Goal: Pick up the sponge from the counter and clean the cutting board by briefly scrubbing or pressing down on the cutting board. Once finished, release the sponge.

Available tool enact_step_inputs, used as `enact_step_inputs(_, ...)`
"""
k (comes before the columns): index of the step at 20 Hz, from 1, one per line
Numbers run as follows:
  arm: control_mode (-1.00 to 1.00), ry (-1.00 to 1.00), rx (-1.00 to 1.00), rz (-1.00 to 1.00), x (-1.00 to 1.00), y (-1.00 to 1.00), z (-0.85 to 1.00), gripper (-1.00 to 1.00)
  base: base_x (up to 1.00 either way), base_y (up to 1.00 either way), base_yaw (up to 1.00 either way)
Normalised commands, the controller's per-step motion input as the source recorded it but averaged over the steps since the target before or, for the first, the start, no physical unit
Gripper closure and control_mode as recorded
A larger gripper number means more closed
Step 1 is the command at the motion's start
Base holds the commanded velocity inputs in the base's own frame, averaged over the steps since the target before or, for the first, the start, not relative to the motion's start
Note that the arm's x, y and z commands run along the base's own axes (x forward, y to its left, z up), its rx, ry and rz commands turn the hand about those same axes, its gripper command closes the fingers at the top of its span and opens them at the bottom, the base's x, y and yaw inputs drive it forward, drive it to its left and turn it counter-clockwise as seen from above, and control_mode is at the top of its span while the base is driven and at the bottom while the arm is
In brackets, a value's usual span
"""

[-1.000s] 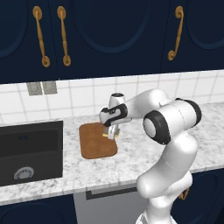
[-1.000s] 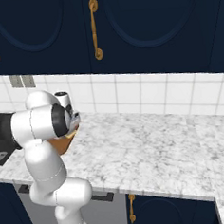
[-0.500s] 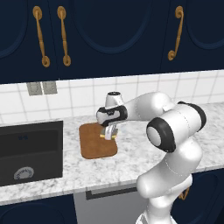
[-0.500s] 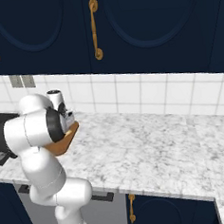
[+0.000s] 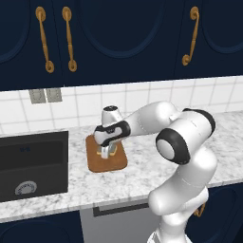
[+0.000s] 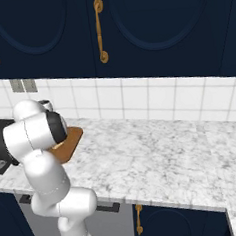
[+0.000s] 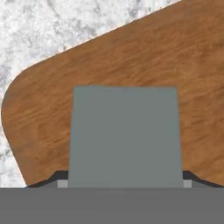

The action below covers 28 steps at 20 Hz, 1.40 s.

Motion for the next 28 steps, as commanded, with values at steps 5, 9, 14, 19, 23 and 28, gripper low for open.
enact_step_inputs(5, -1.0, 0.0, -0.05, 0.0, 0.02, 0.63, -0.26, 1.0, 0.0, 0.0, 0.0)
enact_step_inputs(9, -1.0, 0.01, -0.12, 0.0, -0.01, 0.23, -0.28, 1.0, 0.0, 0.0, 0.0)
enact_step_inputs(14, -1.0, 0.05, -0.09, 0.0, 0.0, -0.38, -0.11, 1.0, 0.0, 0.0, 0.0)
enact_step_inputs(19, -1.0, 0.03, -0.01, 0.0, -0.02, -0.63, 0.0, 1.0, 0.0, 0.0, 0.0)
enact_step_inputs(23, -1.0, 0.0, 0.0, 0.0, -0.07, -0.61, -0.12, 1.0, 0.0, 0.0, 0.0)
enact_step_inputs(28, -1.0, 0.0, -0.08, 0.0, 0.16, -0.1, -0.43, 1.0, 0.0, 0.0, 0.0)
